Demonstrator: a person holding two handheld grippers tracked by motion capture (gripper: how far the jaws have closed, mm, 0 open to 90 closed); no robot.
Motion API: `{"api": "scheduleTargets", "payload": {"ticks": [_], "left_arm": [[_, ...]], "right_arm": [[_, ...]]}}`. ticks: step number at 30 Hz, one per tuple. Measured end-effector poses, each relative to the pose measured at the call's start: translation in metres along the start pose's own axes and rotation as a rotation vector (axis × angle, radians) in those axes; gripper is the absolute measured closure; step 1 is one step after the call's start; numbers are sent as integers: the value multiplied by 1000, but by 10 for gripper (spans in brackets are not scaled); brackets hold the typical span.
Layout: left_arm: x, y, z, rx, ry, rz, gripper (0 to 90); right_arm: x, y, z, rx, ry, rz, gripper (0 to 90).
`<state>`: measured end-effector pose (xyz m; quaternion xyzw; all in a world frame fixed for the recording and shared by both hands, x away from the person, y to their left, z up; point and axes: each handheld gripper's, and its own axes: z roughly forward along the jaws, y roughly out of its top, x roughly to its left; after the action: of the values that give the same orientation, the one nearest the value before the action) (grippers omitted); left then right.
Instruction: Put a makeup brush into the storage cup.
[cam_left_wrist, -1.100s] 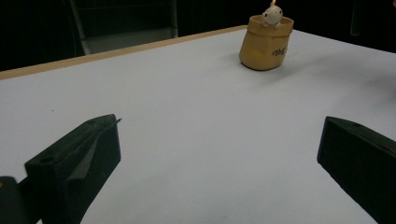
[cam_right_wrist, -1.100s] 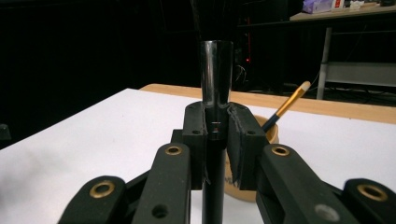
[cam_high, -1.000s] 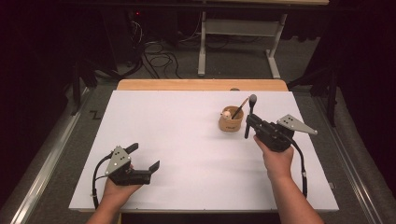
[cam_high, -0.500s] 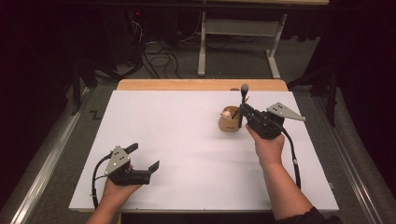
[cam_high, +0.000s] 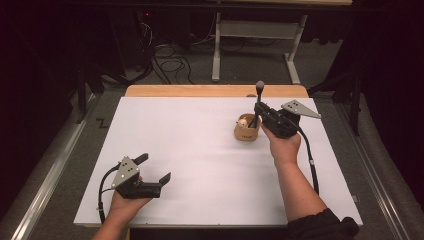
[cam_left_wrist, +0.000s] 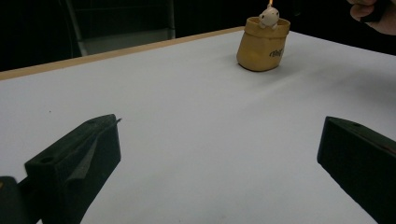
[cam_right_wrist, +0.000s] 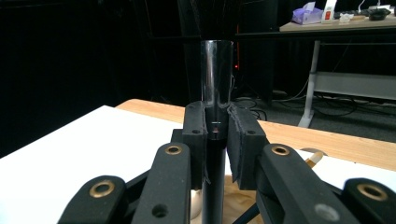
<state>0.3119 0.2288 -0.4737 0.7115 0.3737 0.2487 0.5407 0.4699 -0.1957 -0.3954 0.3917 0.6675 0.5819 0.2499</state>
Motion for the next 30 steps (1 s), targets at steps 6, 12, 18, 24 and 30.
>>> {"api": "scheduleTargets", "payload": {"ticks": [6,12,18,24,30], "left_arm": [[-1,0,0,-1,-4,0,3],[0,0,0,-3,-4,-3,3],[0,0,-1,-7,-5,-5,2],[0,0,-1,-7,-6,-5,3],[0,0,0,-4,-6,-3,3]], "right_arm": [[-2,-4,8,3,-23,-5,796],[-6,-7,16,-1,-40,10,796],[-8,-7,23,4,-59,3,796],[-13,-10,26,17,-71,9,796],[-11,-15,30,27,-65,6,796]]}}
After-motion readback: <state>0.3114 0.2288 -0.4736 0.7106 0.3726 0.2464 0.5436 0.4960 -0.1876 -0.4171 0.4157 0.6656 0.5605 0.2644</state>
